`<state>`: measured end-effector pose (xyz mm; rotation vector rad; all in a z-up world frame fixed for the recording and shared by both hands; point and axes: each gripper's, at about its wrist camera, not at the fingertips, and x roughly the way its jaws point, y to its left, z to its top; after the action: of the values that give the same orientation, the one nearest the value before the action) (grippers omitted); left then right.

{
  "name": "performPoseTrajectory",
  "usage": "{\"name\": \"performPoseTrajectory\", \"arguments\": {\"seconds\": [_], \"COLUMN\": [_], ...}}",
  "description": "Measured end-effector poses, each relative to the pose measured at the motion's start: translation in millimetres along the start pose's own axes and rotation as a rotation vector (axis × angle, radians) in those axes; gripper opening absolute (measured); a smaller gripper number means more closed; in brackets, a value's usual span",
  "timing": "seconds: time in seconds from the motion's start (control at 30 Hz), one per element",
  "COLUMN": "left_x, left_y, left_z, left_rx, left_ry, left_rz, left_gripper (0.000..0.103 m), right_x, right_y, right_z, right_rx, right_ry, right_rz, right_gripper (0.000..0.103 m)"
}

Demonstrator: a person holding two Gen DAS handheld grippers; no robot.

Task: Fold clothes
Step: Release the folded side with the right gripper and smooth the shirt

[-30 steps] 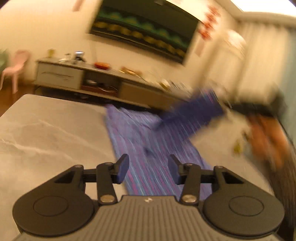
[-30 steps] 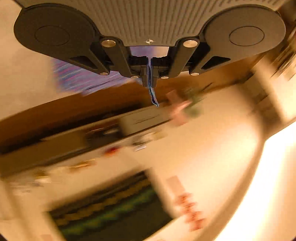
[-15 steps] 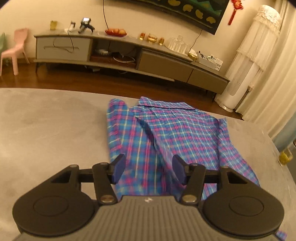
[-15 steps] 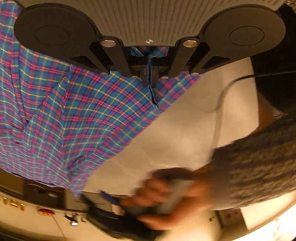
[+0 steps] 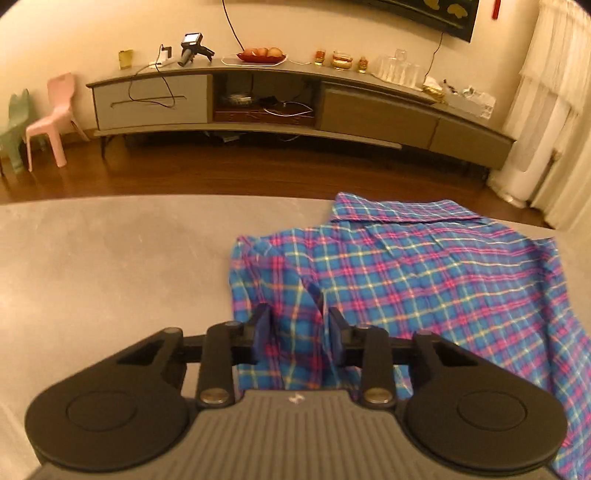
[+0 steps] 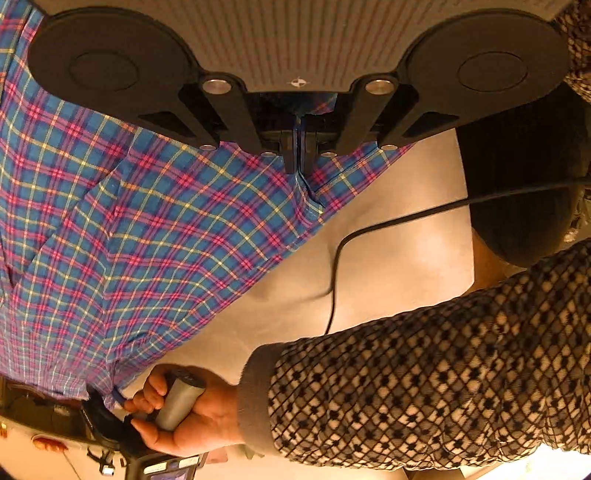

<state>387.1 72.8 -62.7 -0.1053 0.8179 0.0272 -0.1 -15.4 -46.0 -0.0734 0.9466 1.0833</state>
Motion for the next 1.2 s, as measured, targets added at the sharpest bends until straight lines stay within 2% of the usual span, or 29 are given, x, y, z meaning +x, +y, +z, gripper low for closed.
{"name": "performPoseTrajectory", "arguments": {"seconds": [0.07, 0.13, 0.2, 0.23, 0.27, 0.3, 0.37, 0.43, 0.5, 0.57, 0.6, 0.63, 0.67, 0.7, 0.77, 0.9, 0.93, 1.0, 1.07, 1.17, 1.2], "left_x": [-6, -26, -60, -83, -103, -122, -150, -157, -148, -131, -123, -119, -116, -115, -136, -178, -189, -207, -206, -221, -232], "left_y": [-2, 1, 3, 3, 2, 0, -11, -30, -50, -60, -63, -62, -62, -61, -64, -69, -70, -73, -76, -73, -71], "left_z": [3, 0, -9, -18, -28, -40, -66, -91, -110, -121, -124, -126, -127, -129, -147, -183, -192, -211, -234, -247, -252], "left_rx": [-0.003, -0.025, -0.032, -0.032, -0.030, -0.019, 0.043, 0.144, 0.239, 0.285, 0.294, 0.276, 0.258, 0.246, 0.266, 0.308, 0.318, 0.342, 0.360, 0.293, 0.269], "left_ry": [0.004, -0.039, -0.116, -0.164, -0.195, -0.210, -0.216, -0.173, -0.115, -0.060, -0.039, -0.036, -0.033, -0.031, -0.036, -0.046, -0.048, -0.050, -0.038, -0.060, -0.080], "left_rz": [0.011, 0.031, 0.071, 0.076, 0.056, 0.009, -0.095, -0.166, -0.169, -0.123, -0.088, -0.057, -0.026, -0.005, -0.035, -0.096, -0.112, -0.134, -0.084, -0.057, -0.082], "left_gripper": [0.033, 0.037, 0.042, 0.043, 0.043, 0.043, 0.044, 0.044, 0.044, 0.044, 0.044, 0.051, 0.053, 0.053, 0.045, 0.050, 0.050, 0.049, 0.050, 0.046, 0.047], "right_x": [-4, -13, -36, -52, -69, -85, -108, -111, -98, -81, -76, -74, -74, -75, -88, -130, -136, -136, -129, -133, -136], "right_y": [0, -2, -8, -11, -16, -21, -40, -62, -80, -92, -93, -91, -86, -81, -71, -80, -86, -97, -96, -84, -82], "right_z": [-4, -2, 4, 9, 13, 16, 19, 16, 7, -7, -14, -20, -24, -29, -37, -58, -66, -76, -81, -86, -90], "right_rx": [0.016, 0.023, 0.037, 0.037, 0.035, 0.033, 0.063, 0.116, 0.163, 0.215, 0.233, 0.244, 0.245, 0.245, 0.236, 0.329, 0.361, 0.400, 0.381, 0.357, 0.367], "right_ry": [0.023, 0.031, -0.030, -0.075, -0.125, -0.175, -0.245, -0.252, -0.220, -0.169, -0.153, -0.141, -0.133, -0.126, -0.147, -0.274, -0.279, -0.236, -0.199, -0.194, -0.209], "right_rz": [0.031, 0.062, 0.103, 0.113, 0.091, 0.066, -0.049, -0.172, -0.258, -0.308, -0.322, -0.326, -0.315, -0.303, -0.292, -0.386, -0.431, -0.481, -0.506, -0.515, -0.511], "right_gripper": [0.000, 0.005, 0.018, 0.034, 0.044, 0.045, 0.045, 0.045, 0.045, 0.045, 0.045, 0.045, 0.045, 0.045, 0.044, 0.044, 0.044, 0.044, 0.045, 0.044, 0.044]}}
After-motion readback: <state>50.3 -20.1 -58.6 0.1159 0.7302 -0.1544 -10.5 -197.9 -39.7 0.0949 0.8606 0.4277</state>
